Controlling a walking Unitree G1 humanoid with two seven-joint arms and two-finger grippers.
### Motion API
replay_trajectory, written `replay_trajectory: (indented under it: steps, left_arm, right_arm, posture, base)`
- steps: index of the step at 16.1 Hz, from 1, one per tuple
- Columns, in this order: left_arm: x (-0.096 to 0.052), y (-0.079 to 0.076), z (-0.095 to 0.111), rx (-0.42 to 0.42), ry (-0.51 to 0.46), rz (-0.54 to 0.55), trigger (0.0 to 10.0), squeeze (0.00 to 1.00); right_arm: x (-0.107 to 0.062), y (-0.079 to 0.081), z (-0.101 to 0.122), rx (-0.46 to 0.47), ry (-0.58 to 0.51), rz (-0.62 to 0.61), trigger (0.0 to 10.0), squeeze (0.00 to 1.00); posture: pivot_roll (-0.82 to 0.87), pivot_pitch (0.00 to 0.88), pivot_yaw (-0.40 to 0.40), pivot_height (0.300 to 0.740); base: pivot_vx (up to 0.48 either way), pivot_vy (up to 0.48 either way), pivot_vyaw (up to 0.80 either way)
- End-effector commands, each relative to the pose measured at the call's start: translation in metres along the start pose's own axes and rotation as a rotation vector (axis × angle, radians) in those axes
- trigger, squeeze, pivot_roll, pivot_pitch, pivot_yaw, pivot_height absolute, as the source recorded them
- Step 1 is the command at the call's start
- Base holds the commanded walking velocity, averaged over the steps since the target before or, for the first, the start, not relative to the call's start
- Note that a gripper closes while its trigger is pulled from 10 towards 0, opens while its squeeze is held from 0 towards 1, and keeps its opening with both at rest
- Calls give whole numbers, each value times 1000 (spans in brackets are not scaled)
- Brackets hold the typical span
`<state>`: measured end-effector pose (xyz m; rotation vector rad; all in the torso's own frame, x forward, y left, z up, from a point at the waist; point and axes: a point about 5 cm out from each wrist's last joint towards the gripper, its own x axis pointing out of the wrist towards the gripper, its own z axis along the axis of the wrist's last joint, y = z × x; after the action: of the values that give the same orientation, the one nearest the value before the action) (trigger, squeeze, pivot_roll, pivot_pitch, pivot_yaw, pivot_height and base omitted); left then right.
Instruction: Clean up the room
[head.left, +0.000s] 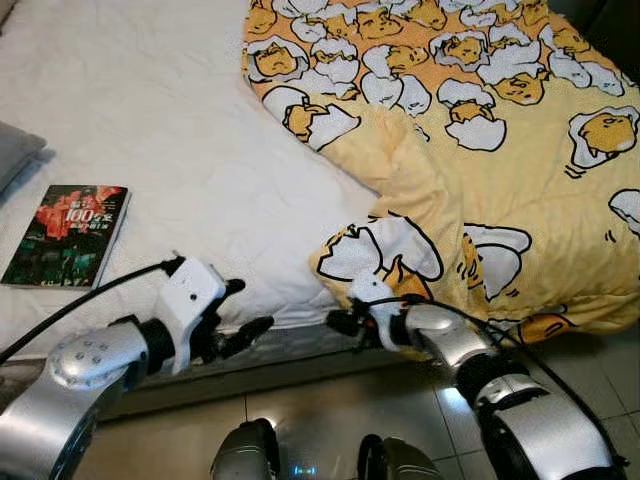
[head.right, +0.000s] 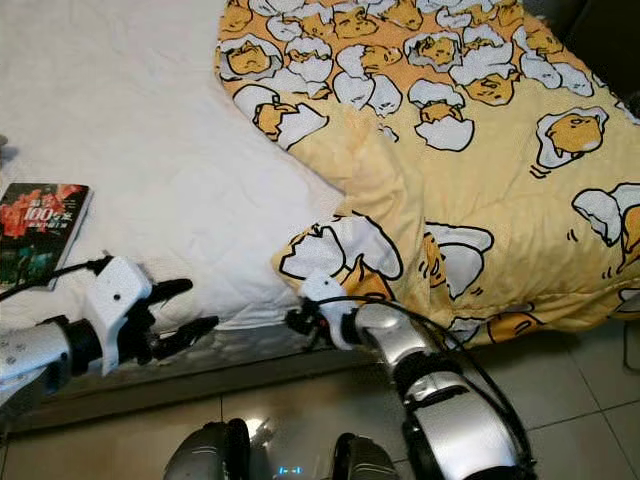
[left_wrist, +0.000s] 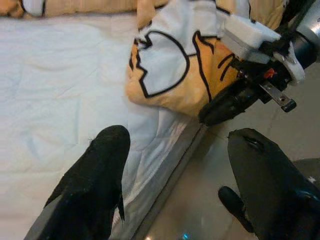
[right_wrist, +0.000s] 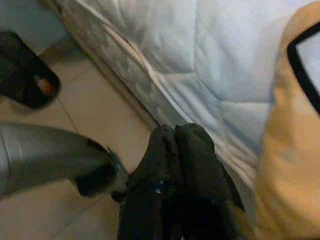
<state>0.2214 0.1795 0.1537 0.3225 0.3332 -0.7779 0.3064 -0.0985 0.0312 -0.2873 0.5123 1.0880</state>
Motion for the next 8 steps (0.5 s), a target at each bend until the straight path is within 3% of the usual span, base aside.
replay_trajectory:
  steps: [1,2,3,6,7,8]
  left_arm:
    - [2,-2,-2,4,6,-12,10000,0]
    - [3,-2,-2,4,4,-12,10000,0]
    - [5,-2,-3,2,3,-2,10000,0]
    - [15,-1,-9,-51,-61,148,10000,0]
    - [19,0,-10,-77,-68,225,10000,0]
    - [21,4,-6,-115,-112,335,10000,0]
  right_arm:
    - [-1,-2,-2,-61,33,-41,0,0]
    - [-5,-13,-3,-120,84,-186,10000,0]
    - [-8,-19,-1,-119,81,-249,10000,0]
    - [-19,-32,11,19,-90,-383,10000,0]
    - [-22,-32,10,68,-136,-405,10000,392]
    - [-28,-33,9,141,-215,-456,10000,1000]
  posture:
    - [161,137,-9,740]
    - [157,129,-8,740]
    - [156,125,-9,740]
    - [139,94,-17,740]
    - [133,81,-21,740]
    - [122,65,-25,740]
  base:
    - [0,0,0]
    - [0,0,0]
    - [0,0,0]
    - [0,0,0]
    - [0,0,0]
    - [0,0,0]
